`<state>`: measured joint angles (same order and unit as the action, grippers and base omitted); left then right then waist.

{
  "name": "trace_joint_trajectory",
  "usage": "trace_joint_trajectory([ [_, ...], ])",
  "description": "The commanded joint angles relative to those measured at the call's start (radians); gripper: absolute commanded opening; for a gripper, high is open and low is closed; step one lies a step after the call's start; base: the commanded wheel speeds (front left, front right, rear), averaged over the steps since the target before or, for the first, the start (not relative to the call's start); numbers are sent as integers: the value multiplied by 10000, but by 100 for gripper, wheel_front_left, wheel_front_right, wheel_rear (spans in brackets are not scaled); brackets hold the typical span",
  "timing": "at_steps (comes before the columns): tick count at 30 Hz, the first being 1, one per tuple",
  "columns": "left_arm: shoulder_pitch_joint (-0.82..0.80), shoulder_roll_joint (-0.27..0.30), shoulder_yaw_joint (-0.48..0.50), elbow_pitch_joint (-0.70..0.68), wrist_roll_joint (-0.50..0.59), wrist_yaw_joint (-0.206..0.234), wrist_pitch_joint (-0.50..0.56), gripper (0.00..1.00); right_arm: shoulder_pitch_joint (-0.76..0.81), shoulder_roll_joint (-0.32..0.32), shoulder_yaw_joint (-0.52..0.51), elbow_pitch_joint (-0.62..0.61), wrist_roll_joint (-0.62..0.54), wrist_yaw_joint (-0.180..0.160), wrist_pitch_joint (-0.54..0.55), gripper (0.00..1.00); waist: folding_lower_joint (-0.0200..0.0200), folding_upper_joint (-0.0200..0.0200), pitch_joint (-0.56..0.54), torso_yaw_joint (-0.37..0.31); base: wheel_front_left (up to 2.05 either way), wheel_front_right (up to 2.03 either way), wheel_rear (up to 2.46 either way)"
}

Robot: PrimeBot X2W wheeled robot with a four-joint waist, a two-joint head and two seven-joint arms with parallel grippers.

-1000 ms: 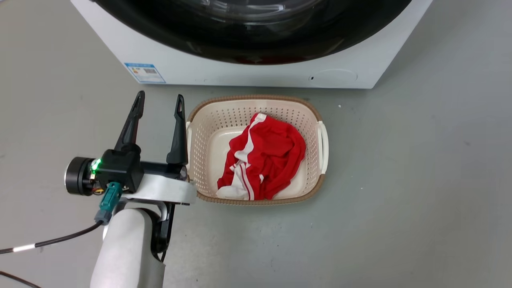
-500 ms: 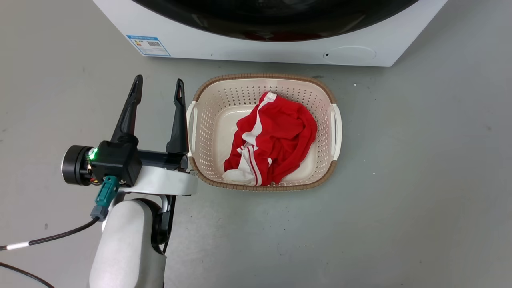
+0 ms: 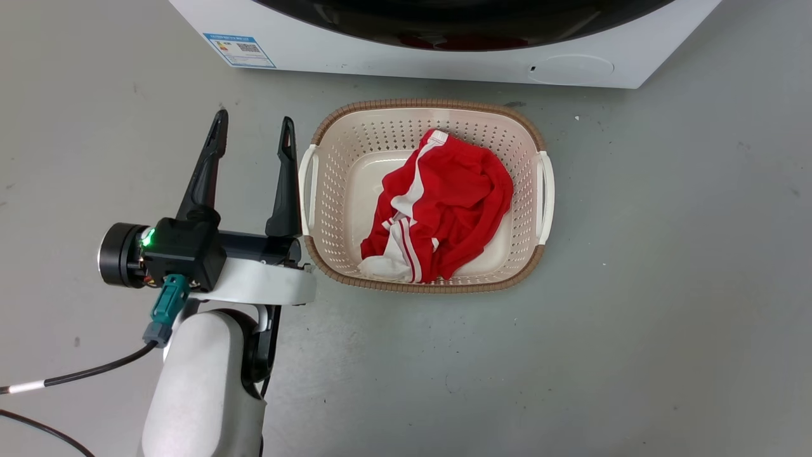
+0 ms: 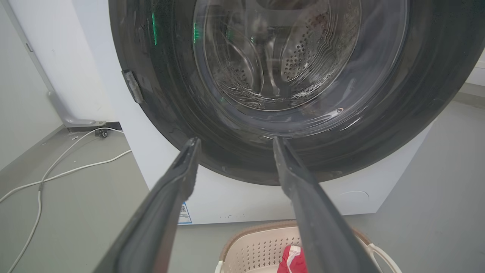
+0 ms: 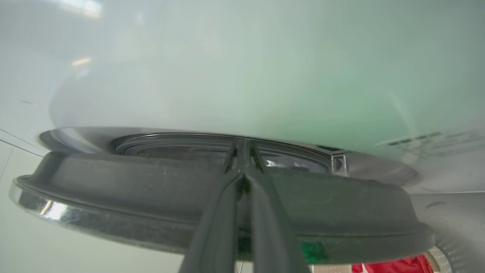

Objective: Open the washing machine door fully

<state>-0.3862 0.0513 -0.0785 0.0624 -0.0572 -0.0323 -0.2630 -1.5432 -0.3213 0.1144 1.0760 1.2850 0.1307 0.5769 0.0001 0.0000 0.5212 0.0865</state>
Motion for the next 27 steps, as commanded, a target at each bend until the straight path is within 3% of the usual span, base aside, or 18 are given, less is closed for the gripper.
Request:
trace_joint_trajectory([
  [1, -97, -13, -2, -31, -20, 49, -27, 100, -103, 90, 49, -31, 87, 0, 216, 0, -1, 0, 16, -1, 0, 0, 0],
  [17, -118, -13, 72, 124, 19, 11, -27, 100, 575, 25, 5, -690, 697, -3, 2593, 0, -1, 0, -133, -290, 0, 0, 0],
  [27, 163, -10, 192, 324, 196, -74, -27, 100, 1682, 241, 113, -1507, 916, -3, 3485, 0, -1, 0, -624, -534, 0, 0, 0],
])
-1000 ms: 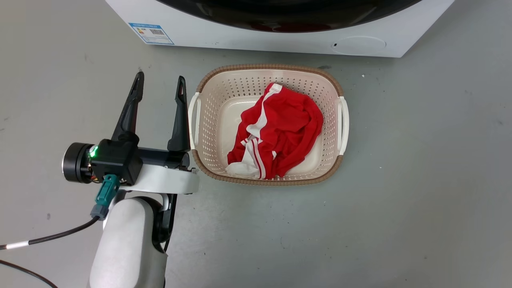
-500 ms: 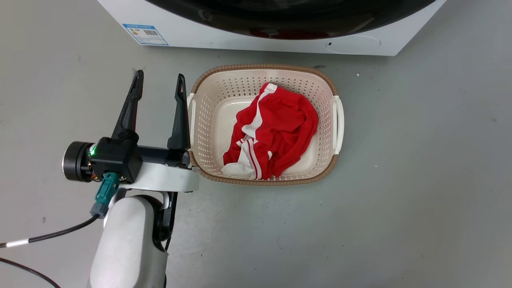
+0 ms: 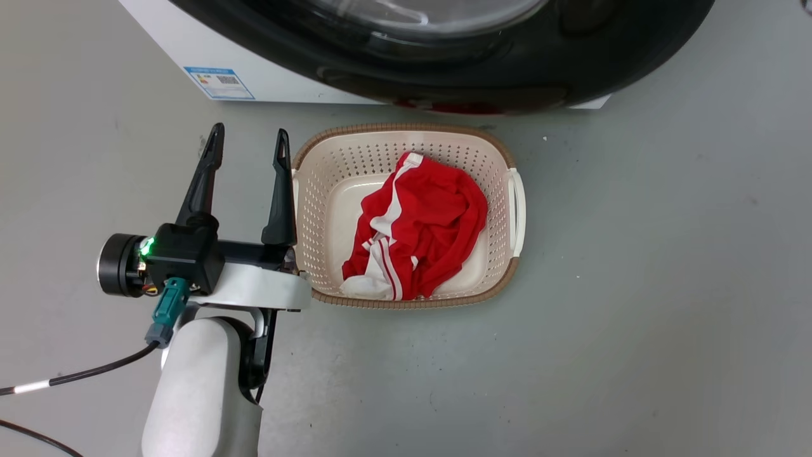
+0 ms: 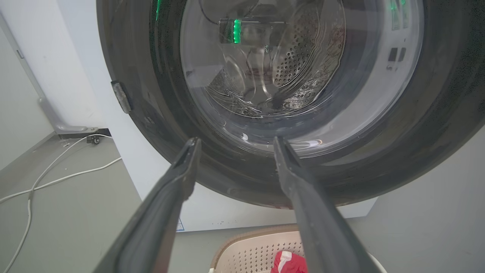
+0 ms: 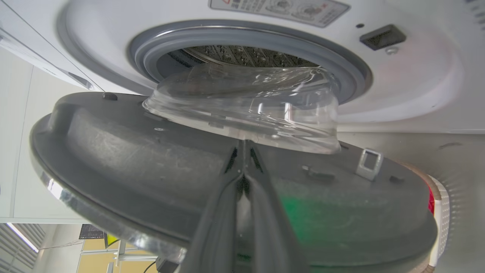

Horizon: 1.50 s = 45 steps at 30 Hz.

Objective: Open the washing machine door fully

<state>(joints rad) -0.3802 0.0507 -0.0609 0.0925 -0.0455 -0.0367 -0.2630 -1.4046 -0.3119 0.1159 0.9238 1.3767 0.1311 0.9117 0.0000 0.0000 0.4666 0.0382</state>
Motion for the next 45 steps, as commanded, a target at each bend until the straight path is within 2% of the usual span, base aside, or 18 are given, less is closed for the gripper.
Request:
trace_joint_trajectory([
  [1, 115, -6, 28, 51, 85, -47, -27, 100, 426, 186, 95, -53, 44, -7, 176, 0, 0, 0, -147, -76, 0, 0, 0],
  [19, 1206, -4, 50, 637, -106, 60, -27, 100, 3488, 1114, 588, -1663, 332, -3, 1401, 0, 0, 0, -2122, -346, 0, 0, 0],
  [31, 2066, -6, -167, 911, -284, 179, -27, 100, 5596, 1841, 1005, -2800, 432, -3, 2153, 0, 0, 0, -3371, 108, 0, 0, 0],
  [45, 2647, -7, -198, 994, -315, 272, -27, 100, 7162, 2561, 1630, -4064, 740, -3, 2596, 0, 0, 0, -4029, 687, 0, 0, 0],
])
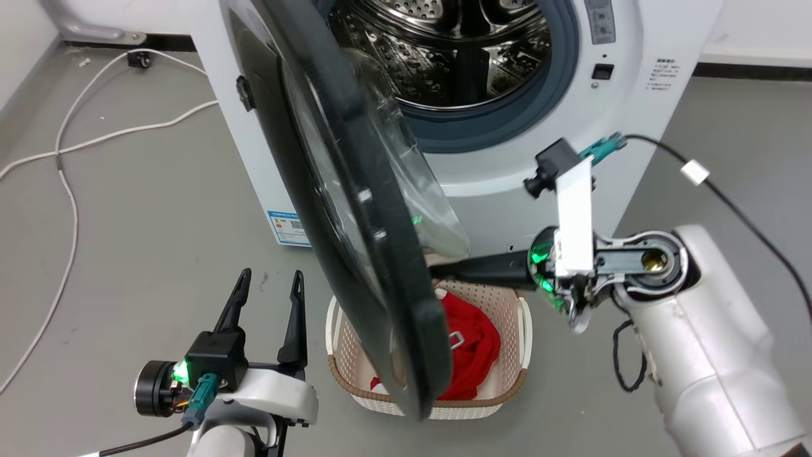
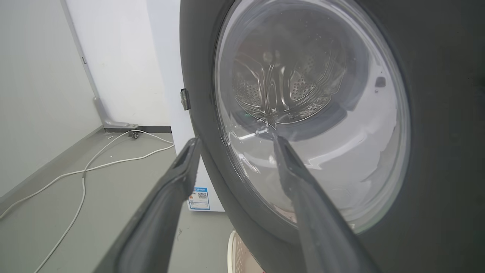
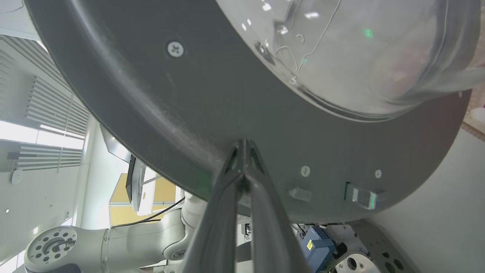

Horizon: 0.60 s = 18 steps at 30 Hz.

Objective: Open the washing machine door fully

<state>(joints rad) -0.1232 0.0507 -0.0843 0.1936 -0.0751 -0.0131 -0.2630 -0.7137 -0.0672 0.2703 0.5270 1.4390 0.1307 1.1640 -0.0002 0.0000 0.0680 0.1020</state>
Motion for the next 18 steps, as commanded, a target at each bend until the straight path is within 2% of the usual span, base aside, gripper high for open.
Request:
trace_joint_trajectory([
  [1, 77, -7, 36, -17, -19, 36, -27, 100, 254, 115, 86, -96, 117, 0, 73, 0, 2, 0, -42, 49, 0, 0, 0],
  [7, 168, -7, 89, -38, -11, 53, -27, 100, 693, 184, 263, -571, 312, 0, -294, 0, 2, 0, -110, 86, 0, 0, 0],
  [10, 193, -7, 110, -62, -37, 76, -27, 100, 877, 166, 91, -824, 206, 0, -1078, 0, 2, 0, -121, 52, 0, 0, 0],
  [18, 218, -6, 140, -8, -125, 226, -27, 100, 1750, 170, -1350, -1433, -517, 0, -5366, 0, 2, 0, -230, -263, 0, 0, 0],
])
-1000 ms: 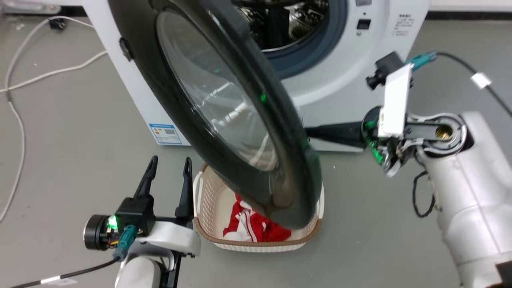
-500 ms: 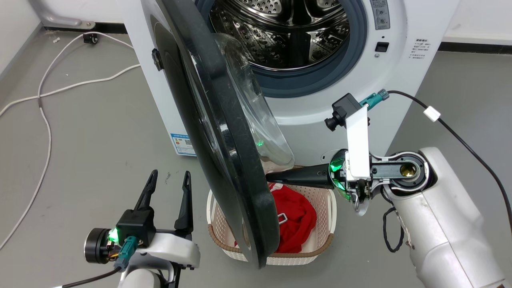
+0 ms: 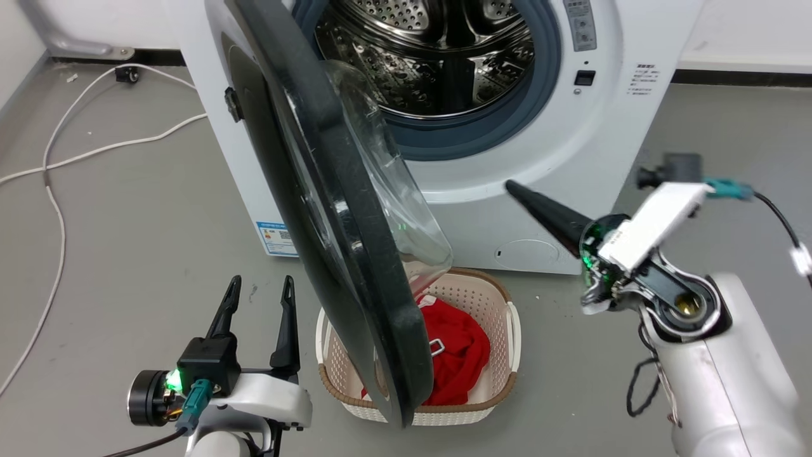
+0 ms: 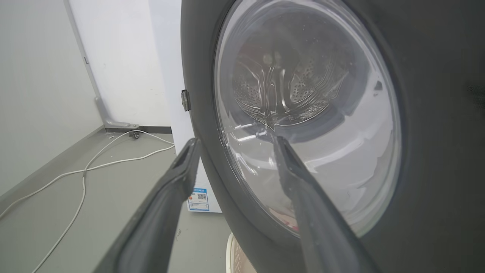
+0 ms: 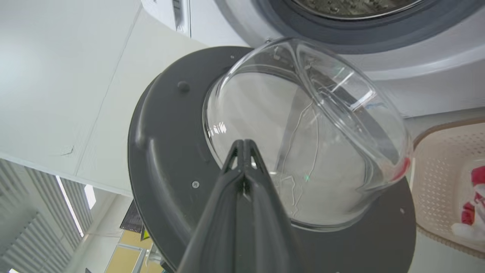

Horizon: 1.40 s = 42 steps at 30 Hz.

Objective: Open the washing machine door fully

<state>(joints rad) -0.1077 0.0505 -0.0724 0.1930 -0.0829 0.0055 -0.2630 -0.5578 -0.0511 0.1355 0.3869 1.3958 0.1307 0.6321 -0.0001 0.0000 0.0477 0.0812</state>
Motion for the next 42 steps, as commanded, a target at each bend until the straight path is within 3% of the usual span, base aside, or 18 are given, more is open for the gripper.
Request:
trace_joint_trajectory([
  [1, 79, -5, 34, -9, -47, 49, -27, 100, 340, 8, -168, -123, -269, 0, -552, 0, 1, 0, -38, -117, 0, 0, 0],
  [7, 170, -5, 236, -6, -36, 92, -27, 100, 1755, -46, -1521, -515, -422, 0, -2838, 0, 1, 0, -210, -329, 0, 0, 0],
  [13, 305, -4, 433, -34, -58, 37, -27, 100, 3420, -24, -2352, -1086, -489, 0, -4265, 0, 1, 0, -415, -436, 0, 0, 0],
  [14, 337, -4, 456, -33, -59, 12, -27, 100, 3691, -19, -2429, -1192, -546, 0, -4490, 11, 1, 0, -439, -438, 0, 0, 0],
  [15, 371, -4, 479, -29, -53, -4, -27, 100, 3952, -15, -2494, -1297, -543, 0, -4709, 44, 1, 0, -468, -441, 0, 0, 0],
  [16, 394, 1, 499, -26, -47, -25, -27, 100, 4183, -6, -2503, -1438, -580, 0, -4920, 89, 1, 0, -493, -444, 0, 0, 0],
  [17, 412, -1, 531, -22, -40, -25, -27, 100, 4412, 2, -2471, -1569, -700, 0, -5152, 100, 1, 0, -520, -454, 0, 0, 0],
  [23, 527, -2, 632, 4, 8, -115, -27, 100, 5408, 9, -1906, -2173, -2432, 0, -6791, 100, 1, 0, -627, -507, 0, 0, 0],
  [27, 589, -2, 647, 37, 17, -156, -27, 100, 5681, -9, -1619, -2315, -4566, -1, -7858, 100, 1, 0, -683, -534, 0, 0, 0],
  [28, 619, -2, 648, 41, 30, -159, -27, 100, 5760, -24, -1637, -2445, -6345, -1, -8385, 100, 1, 0, -710, -569, 0, 0, 0],
  [38, 491, -1, 681, 37, 124, -207, -27, 100, 6108, 8, -2158, -3642, -12736, -1, -8880, 100, 1, 0, -706, -616, 0, 0, 0],
  [42, 470, -1, 703, -4, 165, -188, -27, 100, 6352, 12, -2026, -3781, -13907, -3, -8904, 100, 1, 0, -690, -616, 0, 0, 0],
])
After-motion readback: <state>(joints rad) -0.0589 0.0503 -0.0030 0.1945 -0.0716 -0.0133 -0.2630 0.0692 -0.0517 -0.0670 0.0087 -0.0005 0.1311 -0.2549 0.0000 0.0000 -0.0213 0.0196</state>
